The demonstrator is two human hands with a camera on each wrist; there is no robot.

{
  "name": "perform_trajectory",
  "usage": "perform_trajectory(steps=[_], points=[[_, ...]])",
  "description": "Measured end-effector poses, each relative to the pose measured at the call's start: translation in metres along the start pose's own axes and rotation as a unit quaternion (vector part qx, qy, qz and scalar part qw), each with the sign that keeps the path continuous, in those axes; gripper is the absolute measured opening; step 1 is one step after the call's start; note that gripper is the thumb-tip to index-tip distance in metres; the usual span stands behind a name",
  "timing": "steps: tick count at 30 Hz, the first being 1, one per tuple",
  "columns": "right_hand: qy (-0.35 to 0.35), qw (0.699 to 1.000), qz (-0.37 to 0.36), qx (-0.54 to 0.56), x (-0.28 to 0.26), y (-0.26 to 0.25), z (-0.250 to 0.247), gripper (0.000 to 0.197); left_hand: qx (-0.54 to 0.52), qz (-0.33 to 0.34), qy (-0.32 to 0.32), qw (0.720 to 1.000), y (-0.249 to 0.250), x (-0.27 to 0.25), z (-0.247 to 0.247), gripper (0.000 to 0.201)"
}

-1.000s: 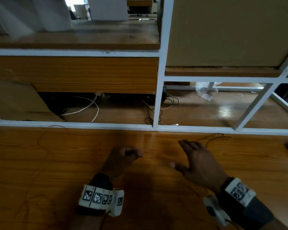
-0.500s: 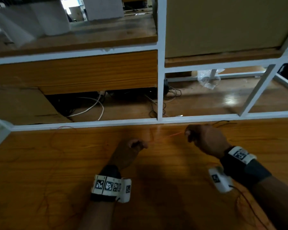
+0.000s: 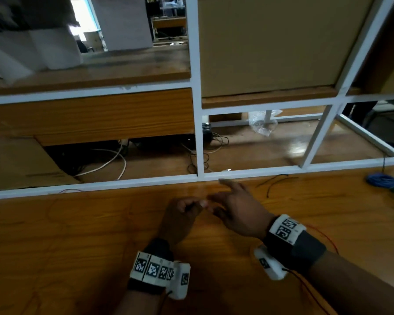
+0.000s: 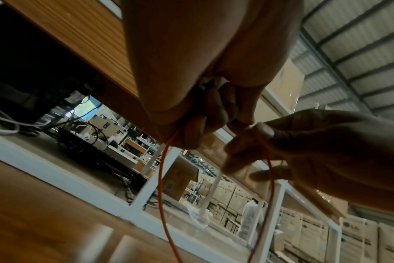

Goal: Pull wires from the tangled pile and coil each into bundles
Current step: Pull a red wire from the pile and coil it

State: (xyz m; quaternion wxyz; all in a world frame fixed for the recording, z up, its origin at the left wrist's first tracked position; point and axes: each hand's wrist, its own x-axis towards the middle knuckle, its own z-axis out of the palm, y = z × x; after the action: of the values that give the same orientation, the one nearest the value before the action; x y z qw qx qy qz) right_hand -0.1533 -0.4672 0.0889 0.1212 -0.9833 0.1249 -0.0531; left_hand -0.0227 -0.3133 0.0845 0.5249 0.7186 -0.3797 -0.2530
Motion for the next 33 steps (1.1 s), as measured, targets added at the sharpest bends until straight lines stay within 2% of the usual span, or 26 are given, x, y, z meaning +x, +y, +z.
perform_trajectory(steps=[1, 2, 5, 6, 9, 12, 16, 18, 19, 22, 23, 26, 27, 28, 29, 32, 33], points=[[0.015, 0.999, -0.018, 0.03, -0.001, -0.004, 0.002, 0.036, -0.002, 0.015, 0.002, 1.0, 0.003, 0.0, 0.003, 0.019], [0.03, 0.998, -0.022, 0.056, -0.004, -0.006, 0.001, 0.035, -0.004, 0.026, 0.002, 1.0, 0.004, 0.0, 0.003, 0.018], [0.09, 0.994, 0.018, 0.052, -0.017, 0.007, -0.019, 0.046, 0.002, 0.049, -0.017, 0.999, 0.005, -0.003, -0.003, 0.013], [0.114, 0.992, 0.035, 0.043, -0.021, 0.016, -0.028, 0.045, -0.008, 0.043, -0.015, 0.999, 0.004, -0.005, -0.006, 0.015], [0.168, 0.984, 0.059, 0.006, -0.03, 0.042, -0.043, 0.025, -0.115, -0.018, 0.009, 0.993, -0.001, -0.013, -0.008, 0.022], [0.212, 0.974, 0.077, -0.022, -0.036, 0.06, -0.048, 0.028, -0.213, -0.056, 0.021, 0.975, -0.003, -0.024, -0.003, 0.023], [0.202, 0.968, 0.152, -0.002, -0.046, 0.085, -0.037, 0.024, -0.325, -0.119, 0.003, 0.938, -0.012, -0.039, -0.004, 0.021], [0.195, 0.967, 0.165, 0.019, -0.048, 0.081, -0.024, 0.022, -0.412, -0.147, 0.003, 0.899, -0.011, -0.046, 0.004, 0.019], [0.185, 0.968, 0.167, 0.018, -0.048, 0.075, -0.016, 0.026, -0.455, -0.149, 0.012, 0.878, -0.007, -0.047, 0.011, 0.018], [0.126, 0.973, 0.193, -0.005, -0.049, 0.046, 0.003, 0.065, -0.518, -0.139, 0.042, 0.843, 0.0, -0.05, 0.031, 0.014], [0.141, 0.975, 0.175, 0.004, -0.051, 0.034, 0.005, 0.066, -0.532, -0.138, 0.041, 0.834, 0.0, -0.051, 0.035, 0.014], [0.203, 0.965, 0.102, 0.128, -0.069, -0.008, 0.0, 0.042, -0.565, -0.13, 0.026, 0.814, -0.005, -0.054, 0.043, 0.012], [0.181, 0.956, 0.111, 0.201, -0.077, -0.022, -0.002, 0.045, -0.566, -0.127, 0.023, 0.814, -0.006, -0.054, 0.045, 0.012], [0.131, 0.941, 0.139, 0.28, -0.083, -0.035, -0.003, 0.052, -0.561, -0.122, 0.025, 0.819, -0.007, -0.054, 0.048, 0.012], [0.084, 0.91, 0.177, 0.365, -0.089, -0.046, -0.002, 0.056, -0.55, -0.116, 0.031, 0.827, -0.01, -0.053, 0.052, 0.012], [0.044, 0.749, 0.302, 0.589, -0.105, -0.055, 0.004, 0.063, -0.498, -0.09, 0.056, 0.861, -0.018, -0.052, 0.062, 0.012], [0.038, 0.711, 0.33, 0.62, -0.111, -0.053, 0.004, 0.063, -0.485, -0.086, 0.056, 0.869, -0.022, -0.052, 0.065, 0.013]])
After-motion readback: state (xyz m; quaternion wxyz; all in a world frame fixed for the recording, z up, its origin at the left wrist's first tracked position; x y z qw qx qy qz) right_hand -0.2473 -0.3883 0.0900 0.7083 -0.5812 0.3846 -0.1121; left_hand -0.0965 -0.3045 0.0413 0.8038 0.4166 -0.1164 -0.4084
